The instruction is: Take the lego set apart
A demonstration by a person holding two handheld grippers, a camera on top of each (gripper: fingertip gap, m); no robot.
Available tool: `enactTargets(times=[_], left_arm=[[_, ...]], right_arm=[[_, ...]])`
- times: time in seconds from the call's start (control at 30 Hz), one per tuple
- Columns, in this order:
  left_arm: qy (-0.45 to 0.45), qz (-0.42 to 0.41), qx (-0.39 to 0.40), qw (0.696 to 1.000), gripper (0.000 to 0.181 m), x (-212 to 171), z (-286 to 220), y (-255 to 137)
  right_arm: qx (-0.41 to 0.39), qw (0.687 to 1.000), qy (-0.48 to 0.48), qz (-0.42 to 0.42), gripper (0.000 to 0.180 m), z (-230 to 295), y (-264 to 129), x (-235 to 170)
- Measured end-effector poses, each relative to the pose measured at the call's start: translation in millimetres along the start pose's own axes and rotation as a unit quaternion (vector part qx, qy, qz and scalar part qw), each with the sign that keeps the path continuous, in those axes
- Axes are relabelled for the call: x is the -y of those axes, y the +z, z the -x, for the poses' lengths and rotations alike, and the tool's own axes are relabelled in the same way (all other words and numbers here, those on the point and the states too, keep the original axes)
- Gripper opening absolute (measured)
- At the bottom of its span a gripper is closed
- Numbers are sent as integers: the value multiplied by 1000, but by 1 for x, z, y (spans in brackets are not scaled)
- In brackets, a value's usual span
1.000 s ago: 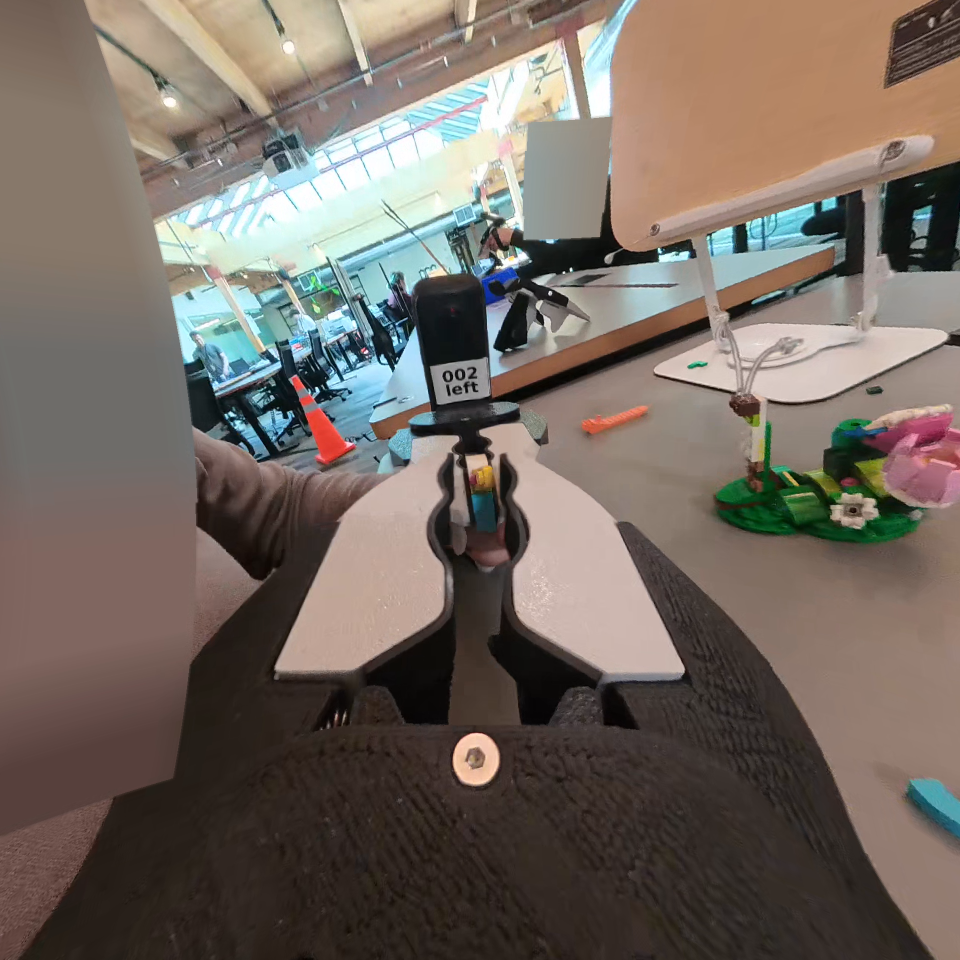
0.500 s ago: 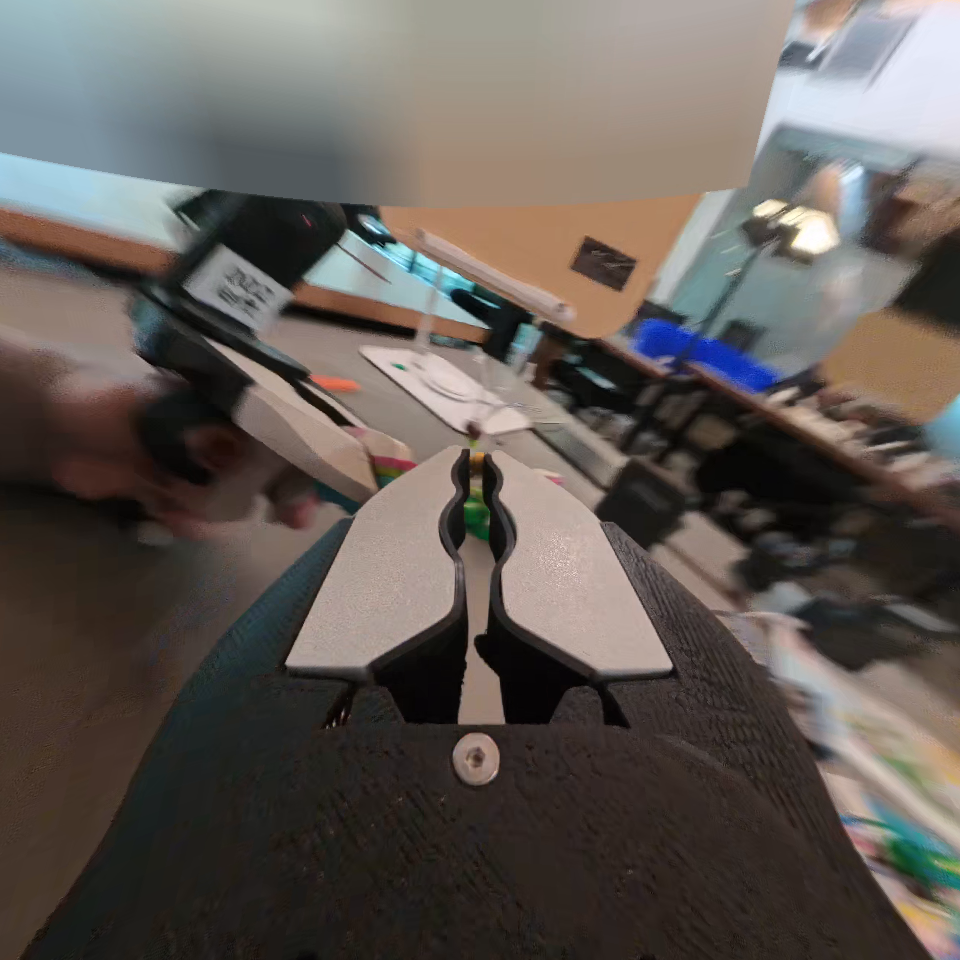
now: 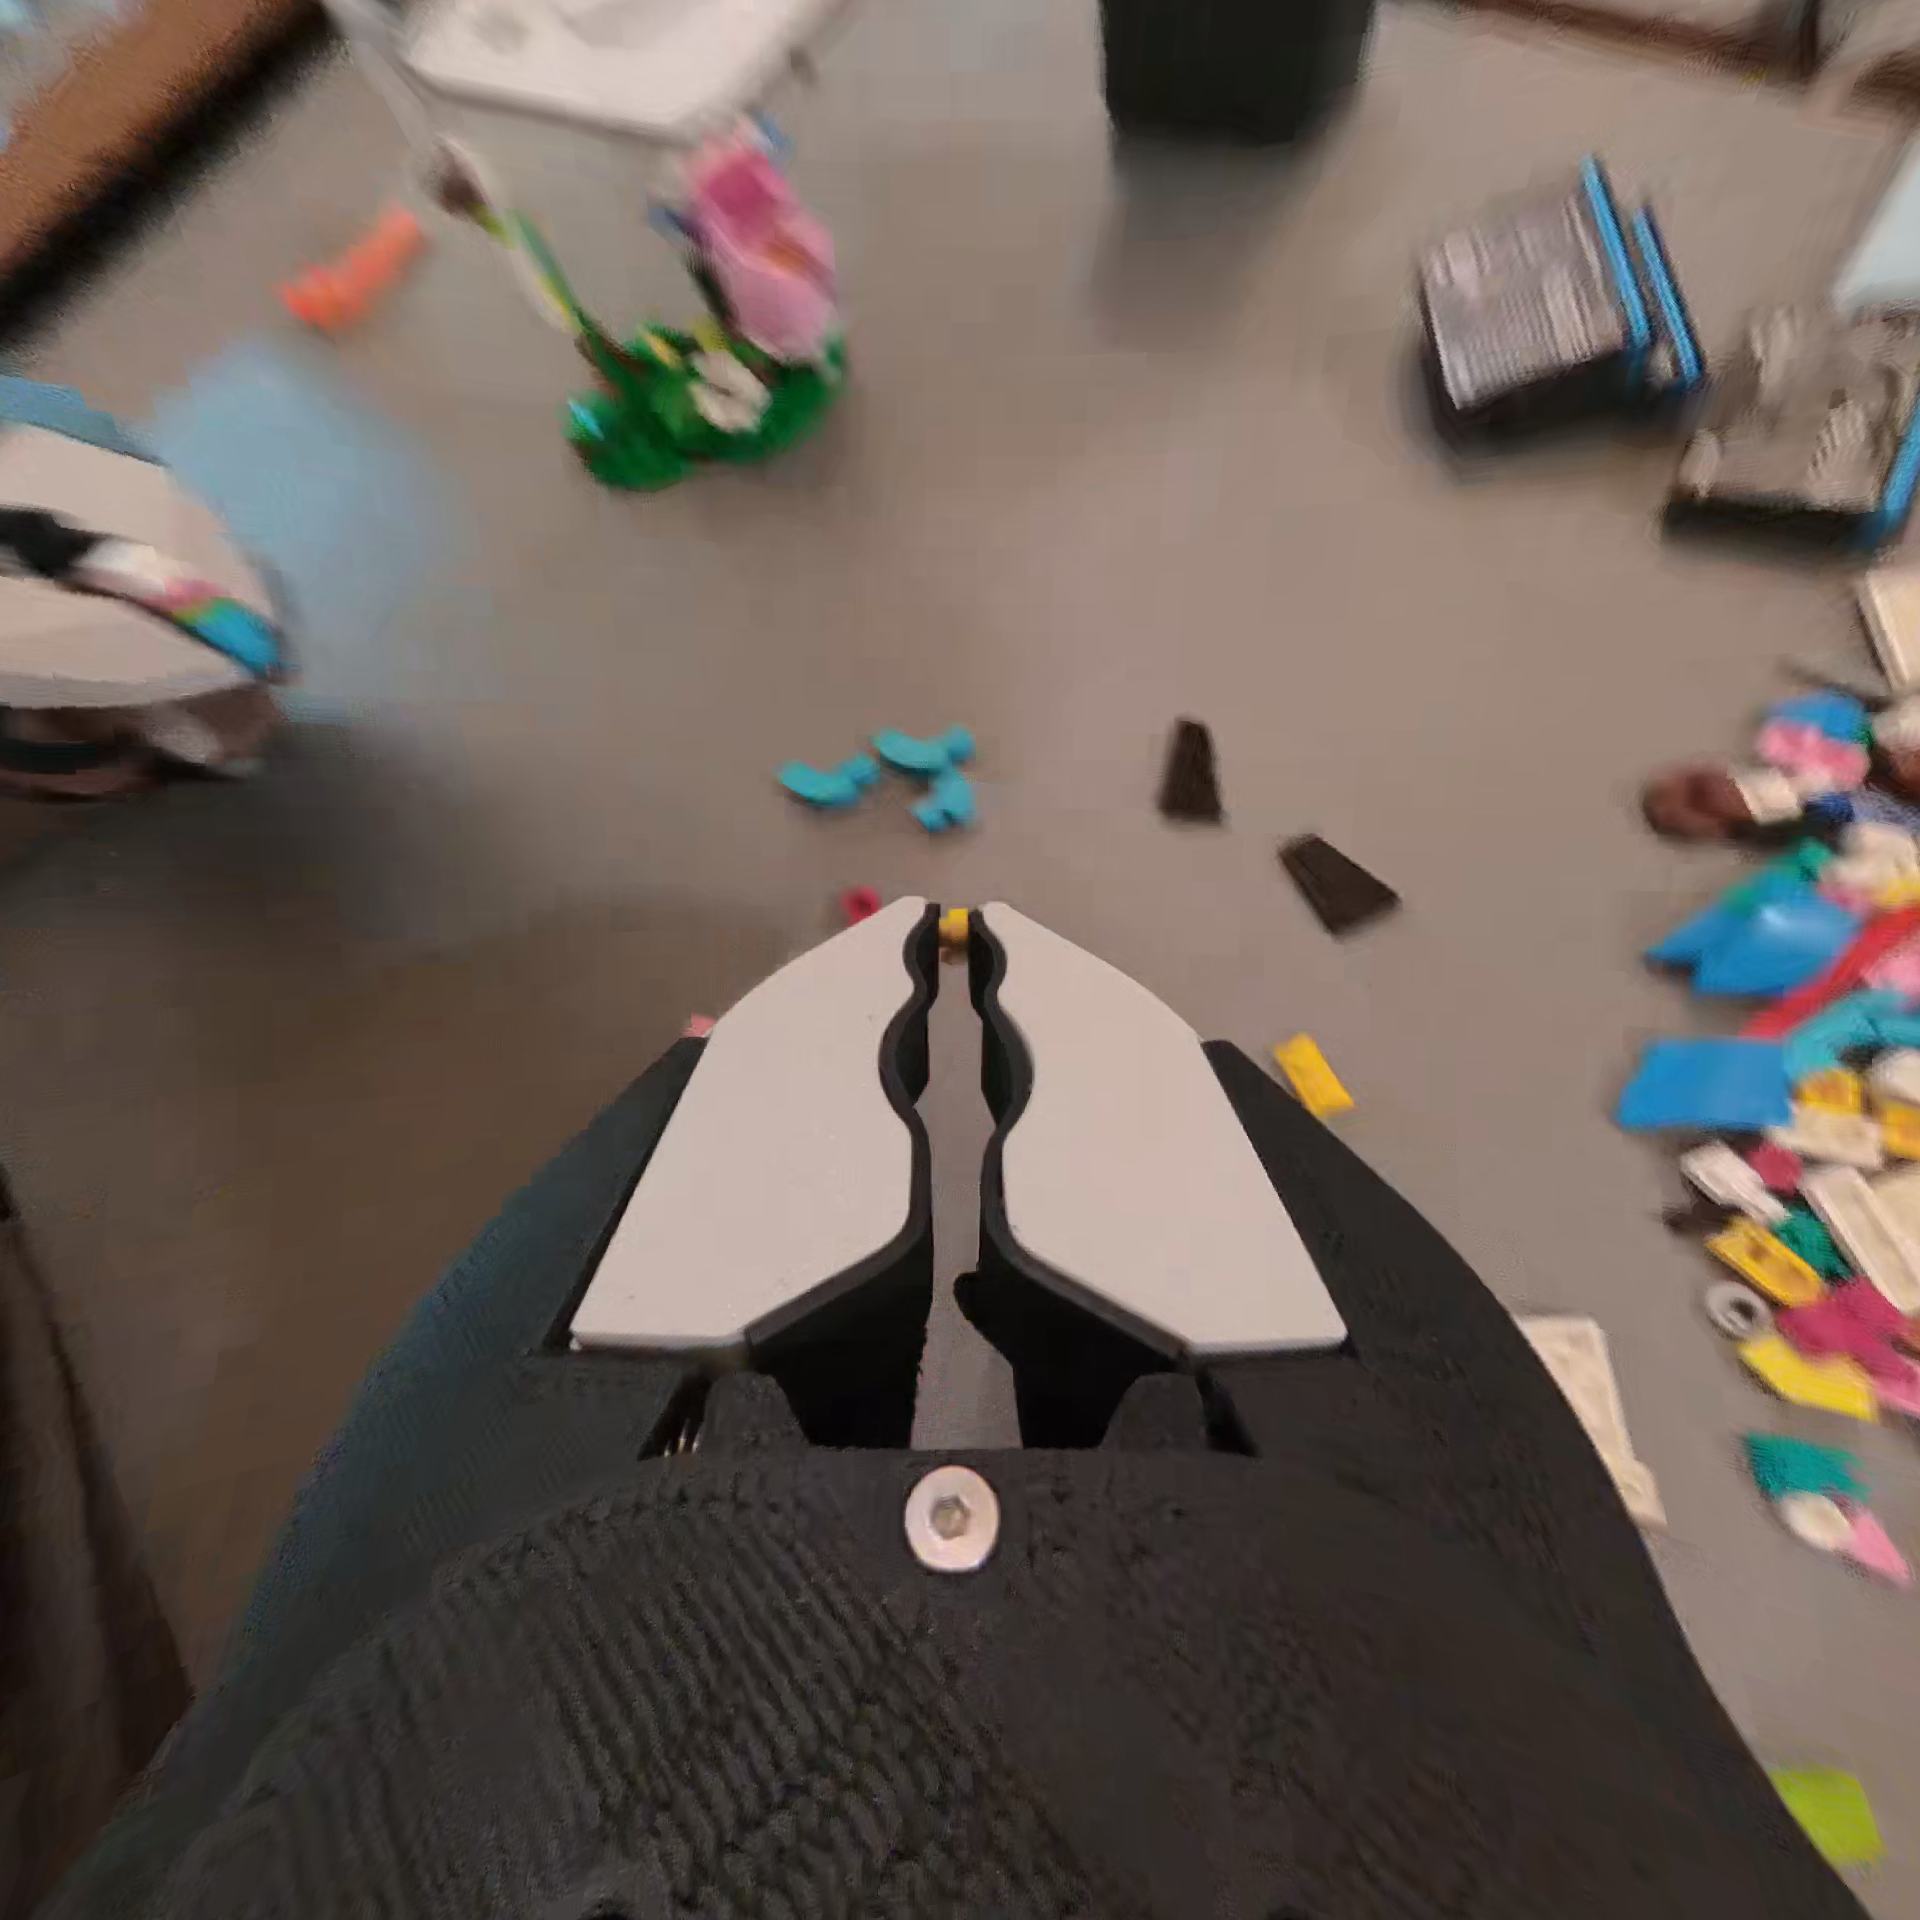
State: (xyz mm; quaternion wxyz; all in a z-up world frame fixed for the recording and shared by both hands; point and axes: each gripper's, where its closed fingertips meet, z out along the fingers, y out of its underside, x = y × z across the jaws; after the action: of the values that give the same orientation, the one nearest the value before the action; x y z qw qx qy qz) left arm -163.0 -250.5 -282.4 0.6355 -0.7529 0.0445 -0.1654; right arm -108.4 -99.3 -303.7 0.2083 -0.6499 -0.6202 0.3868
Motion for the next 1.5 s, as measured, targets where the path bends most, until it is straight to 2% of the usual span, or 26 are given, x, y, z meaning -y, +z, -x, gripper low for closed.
enactTargets(times=[0.1,0.2,0.3,0.53,0.6,0.67,0.77,0.9,1.0,1.1,1.2,1.27,1.3,1.37,1.4,1.47,1.5], left_arm=[[43,14,22,999,8,-3,0,1],[83,30,34,996,7,-7,-2,2],[96,32,34,994,7,-6,-4,2],[96,30,23,995,7,-6,-7,2],[91,24,19,995,7,-3,-9,2],[75,19,3,997,8,-1,-13,2],[52,8,-43,998,8,1,-23,1],[19,-12,-104,994,8,5,-38,-1],[32,-7,-107,994,8,4,-40,-1],[42,-3,-125,991,8,2,-47,-1],[44,10,-125,991,8,-2,-49,2],[28,7,-127,991,8,-2,-48,1],[10,4,-124,992,13,0,-46,2],[-15,12,-117,993,38,-1,-42,3],[-27,18,-119,992,42,-2,-40,4],[-57,12,-127,990,34,0,-38,3],[-70,2,-127,989,23,3,-36,3]], right_arm=[[-9,995,40,90,3,-27,8,-25],[-17,989,41,138,3,-39,13,-38],[-44,987,25,154,7,-48,14,-40],[-35,988,-13,149,26,-42,1,-34],[-8,993,-45,109,27,-24,0,-21],[60,994,-93,24,26,21,1,6],[163,970,-172,-58,26,101,5,27],[255,940,-215,-77,25,163,15,26],[291,932,-200,-80,23,178,18,29],[288,933,-201,-77,23,179,25,27],[301,930,-199,-68,8,182,28,22],[305,931,-187,-74,7,182,29,23],[303,933,-176,-79,7,180,29,25],[298,939,-143,-94,7,174,30,30],[299,941,-121,-103,7,170,29,33],[310,940,-76,-120,7,166,28,37],[315,939,-58,-126,6,165,27,39]])
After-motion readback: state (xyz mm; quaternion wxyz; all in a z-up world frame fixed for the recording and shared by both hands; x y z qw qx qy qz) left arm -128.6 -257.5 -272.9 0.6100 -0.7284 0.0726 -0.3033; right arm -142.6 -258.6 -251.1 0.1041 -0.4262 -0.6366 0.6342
